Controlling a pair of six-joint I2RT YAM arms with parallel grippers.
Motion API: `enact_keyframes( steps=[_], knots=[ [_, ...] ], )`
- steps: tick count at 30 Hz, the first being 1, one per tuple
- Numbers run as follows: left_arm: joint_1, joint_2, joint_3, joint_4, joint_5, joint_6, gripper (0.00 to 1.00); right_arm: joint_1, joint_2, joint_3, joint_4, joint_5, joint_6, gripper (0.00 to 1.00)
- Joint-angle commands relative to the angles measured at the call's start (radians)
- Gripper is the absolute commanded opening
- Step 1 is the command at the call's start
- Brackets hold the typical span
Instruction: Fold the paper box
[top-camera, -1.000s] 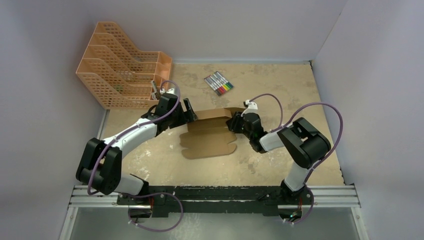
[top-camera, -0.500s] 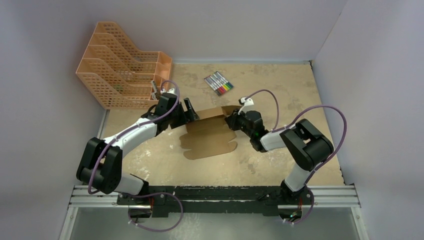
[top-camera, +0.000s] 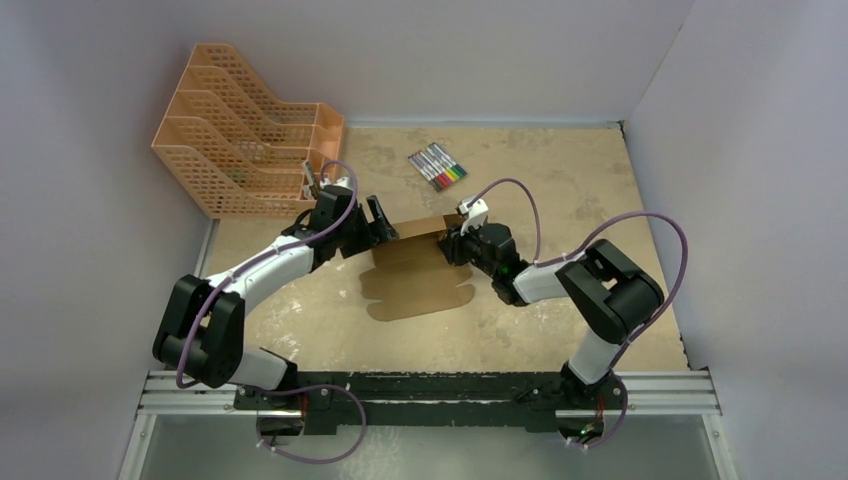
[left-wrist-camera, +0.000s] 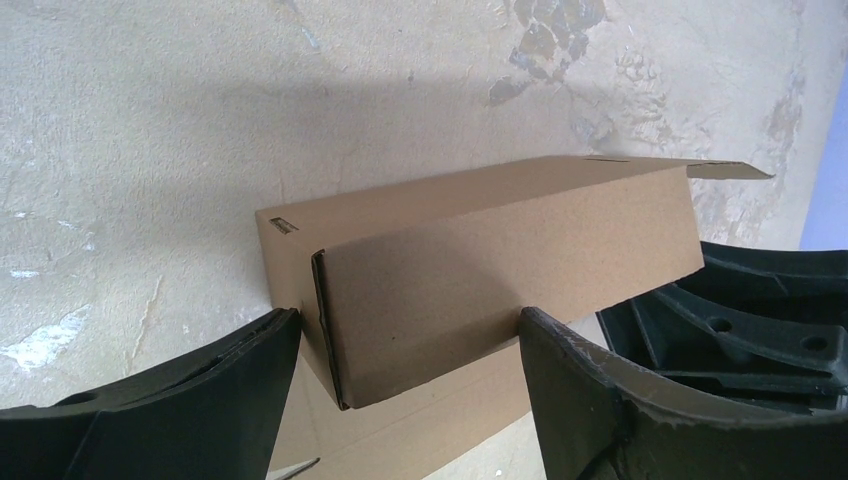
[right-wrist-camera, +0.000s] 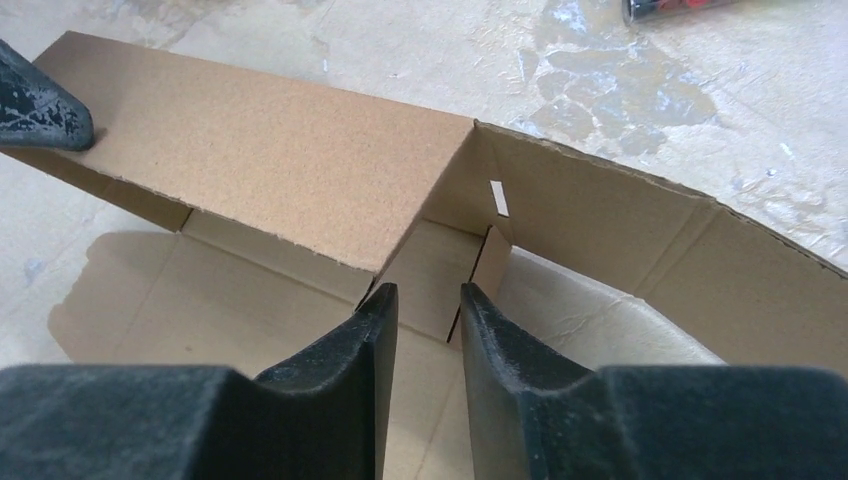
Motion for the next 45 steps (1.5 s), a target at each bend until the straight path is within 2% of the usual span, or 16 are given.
enact_keyframes(
  steps=[1, 9, 17, 25, 33, 39, 45],
  knots=[
    [-0.002, -0.018, 0.018, 0.013, -0.007, 0.014, 0.79, 0.010, -0.099, 0.002, -0.033, -0.008, -0.086, 0.35],
    [-0.001, -0.035, 0.026, -0.028, -0.047, 0.063, 0.79, 0.000, -0.280, -0.007, -0.257, 0.037, -0.193, 0.47],
    [0.001, -0.039, 0.033, -0.041, -0.054, 0.090, 0.79, -0.068, -0.482, 0.011, -0.527, 0.059, -0.364, 0.62],
    [0.002, -0.026, 0.043, -0.036, -0.039, 0.098, 0.79, -0.128, -0.476, 0.094, -0.660, 0.078, -0.575, 0.76],
    [0.002, -0.008, 0.056, -0.039, -0.011, 0.099, 0.79, -0.140, -0.282, 0.267, -0.736, 0.029, -0.711, 0.75],
    [0.002, 0.001, 0.064, -0.044, -0.001, 0.098, 0.79, -0.140, -0.174, 0.366, -0.807, -0.060, -0.761, 0.68],
    [0.002, 0.008, 0.060, -0.041, 0.012, 0.095, 0.79, -0.140, -0.105, 0.426, -0.810, -0.103, -0.783, 0.60]
  ],
)
